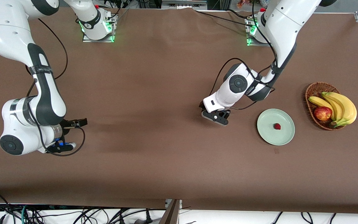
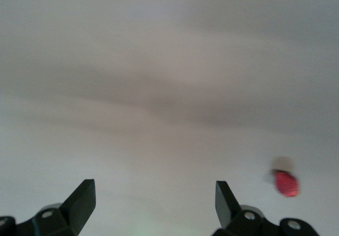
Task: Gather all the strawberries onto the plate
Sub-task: 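Grasp the second strawberry with the left gripper, then drop the strawberry on the plate while the right gripper grasps the last, then carry the last strawberry midway and set it down with the right gripper, then grasp the last strawberry with the left gripper while the right gripper retracts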
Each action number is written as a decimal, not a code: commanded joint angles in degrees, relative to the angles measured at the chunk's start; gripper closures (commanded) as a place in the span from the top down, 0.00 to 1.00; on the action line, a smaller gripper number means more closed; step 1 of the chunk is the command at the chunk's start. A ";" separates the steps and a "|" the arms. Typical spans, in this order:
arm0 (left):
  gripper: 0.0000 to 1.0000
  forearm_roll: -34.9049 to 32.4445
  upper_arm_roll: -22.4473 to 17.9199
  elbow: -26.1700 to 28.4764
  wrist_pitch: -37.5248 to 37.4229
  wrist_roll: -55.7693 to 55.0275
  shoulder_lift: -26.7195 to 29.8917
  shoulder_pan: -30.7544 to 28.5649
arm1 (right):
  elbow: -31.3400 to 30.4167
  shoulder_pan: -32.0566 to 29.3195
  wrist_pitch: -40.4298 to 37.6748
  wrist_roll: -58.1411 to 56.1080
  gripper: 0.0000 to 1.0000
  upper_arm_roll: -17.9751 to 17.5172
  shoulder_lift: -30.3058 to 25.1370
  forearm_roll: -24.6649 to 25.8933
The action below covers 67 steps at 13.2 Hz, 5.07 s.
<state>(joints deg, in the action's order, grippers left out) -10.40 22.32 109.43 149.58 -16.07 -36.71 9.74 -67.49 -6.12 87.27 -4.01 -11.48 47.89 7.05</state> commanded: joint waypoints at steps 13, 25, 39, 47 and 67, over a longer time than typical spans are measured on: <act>0.00 -4.63 -0.09 -1.06 -16.74 12.08 8.30 -5.51 | -38.59 -3.89 30.32 -21.91 1.00 14.20 -15.81 0.07; 0.00 -3.58 -0.18 -2.55 -19.34 64.04 4.29 -26.08 | -41.32 -4.69 34.72 -22.36 0.19 14.12 -15.28 0.15; 1.00 4.51 6.58 -8.53 -29.87 50.65 8.14 -25.73 | -19.90 26.03 42.78 40.85 0.17 0.67 -4.76 -11.80; 1.00 4.51 11.16 -4.58 -25.76 28.38 5.51 -24.42 | 1.99 47.59 64.93 73.25 0.18 0.76 14.05 -11.62; 1.00 3.37 10.64 1.48 -4.85 -6.58 1.81 -10.28 | 2.89 26.36 23.42 29.10 1.00 0.84 -3.85 -11.53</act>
<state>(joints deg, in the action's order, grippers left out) -6.61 33.64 108.85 140.53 -17.87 -34.67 -2.15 -63.07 24.05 115.96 32.31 -9.67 46.91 -3.83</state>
